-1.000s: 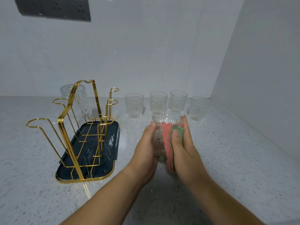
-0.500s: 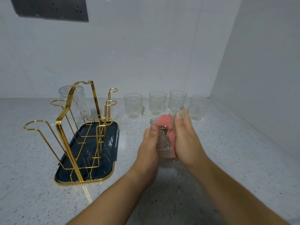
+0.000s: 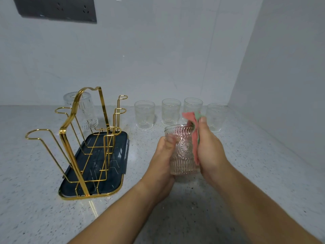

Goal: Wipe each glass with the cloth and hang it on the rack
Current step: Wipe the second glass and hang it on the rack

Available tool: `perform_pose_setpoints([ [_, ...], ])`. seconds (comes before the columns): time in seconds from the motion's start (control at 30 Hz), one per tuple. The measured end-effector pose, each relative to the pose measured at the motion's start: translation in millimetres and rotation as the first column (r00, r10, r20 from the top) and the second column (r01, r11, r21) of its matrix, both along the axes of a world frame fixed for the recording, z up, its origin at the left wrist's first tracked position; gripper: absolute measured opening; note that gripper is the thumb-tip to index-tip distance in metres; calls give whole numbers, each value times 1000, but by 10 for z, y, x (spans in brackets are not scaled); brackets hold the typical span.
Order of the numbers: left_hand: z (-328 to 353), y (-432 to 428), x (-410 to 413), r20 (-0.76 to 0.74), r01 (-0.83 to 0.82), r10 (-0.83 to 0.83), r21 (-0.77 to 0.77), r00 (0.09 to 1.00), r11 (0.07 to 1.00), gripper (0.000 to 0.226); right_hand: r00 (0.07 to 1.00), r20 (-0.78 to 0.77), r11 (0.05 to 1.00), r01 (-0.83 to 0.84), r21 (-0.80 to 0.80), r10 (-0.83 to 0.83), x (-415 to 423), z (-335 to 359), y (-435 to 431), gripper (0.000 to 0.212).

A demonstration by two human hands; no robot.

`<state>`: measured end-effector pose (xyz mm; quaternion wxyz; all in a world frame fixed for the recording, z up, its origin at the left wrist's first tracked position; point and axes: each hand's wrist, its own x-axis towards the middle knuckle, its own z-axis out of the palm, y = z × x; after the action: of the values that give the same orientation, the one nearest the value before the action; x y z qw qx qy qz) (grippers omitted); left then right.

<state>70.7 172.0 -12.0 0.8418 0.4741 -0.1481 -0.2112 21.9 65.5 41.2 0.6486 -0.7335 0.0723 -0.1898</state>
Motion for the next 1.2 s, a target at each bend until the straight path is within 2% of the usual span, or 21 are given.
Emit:
perform_pose_setpoints([
  [0.1, 10, 76, 41, -26, -2, 2, 7, 1000, 1000, 112, 993, -77, 995, -83, 51, 87, -37, -156, 161, 55],
  [0.23, 12, 91, 26, -80, -14, 15, 17, 997, 1000, 118, 995, -33, 995, -93, -42, 92, -257, -268, 203, 44],
  [0.33, 13, 88, 17, -64, 18, -15, 33, 998, 999, 98, 995, 30, 994, -88, -72, 90, -303, -255, 150, 32],
  [0.4, 45, 86, -10, -56, 56, -54, 34, 997, 998, 82, 995, 75, 994, -60, -94, 67, -265, -307, 130, 51],
  [0.47, 87, 65, -61, -64, 87, -86, 23, 994, 996, 78, 996, 71, 989, -46, -139, 56, -207, -343, 120, 76],
  [0.6, 132, 59, -99, -58, 74, -73, 2, 996, 997, 69, 998, 34, 996, -45, -75, 48, -112, -190, 151, 71],
  [0.7, 117, 49, -94, -17, 57, -57, -3, 998, 998, 63, 999, 29, 996, -35, -83, 38, 68, -58, 120, 75],
  [0.77, 97, 48, -84, 7, 37, -37, -15, 999, 999, 69, 999, 1, 998, -37, -60, 37, 163, 20, 105, 80],
  [0.87, 56, 56, -19, 8, -3, 3, -4, 1000, 1000, 107, 997, -17, 994, -80, -79, 79, 125, 3, 116, 63],
  [0.97, 48, 119, 26, -57, -8, 7, -17, 998, 1000, 124, 985, -27, 975, -174, -136, 172, -100, -198, 206, 47],
  [1.03, 27, 148, 24, -33, 3, -3, 5, 999, 1000, 112, 981, 3, 965, -189, -182, 192, -213, -320, 251, 39],
  [1.1, 29, 132, -6, 29, -5, 4, 39, 1000, 999, 93, 982, 55, 966, -166, -197, 180, -264, -406, 225, 42],
  [1.17, 54, 108, -41, 54, 0, -4, 62, 999, 998, 90, 987, 52, 976, -144, -163, 155, -267, -405, 181, 44],
  [1.2, 71, 93, -47, 63, 7, -11, 69, 998, 998, 89, 989, 31, 981, -138, -135, 144, -250, -368, 149, 38],
])
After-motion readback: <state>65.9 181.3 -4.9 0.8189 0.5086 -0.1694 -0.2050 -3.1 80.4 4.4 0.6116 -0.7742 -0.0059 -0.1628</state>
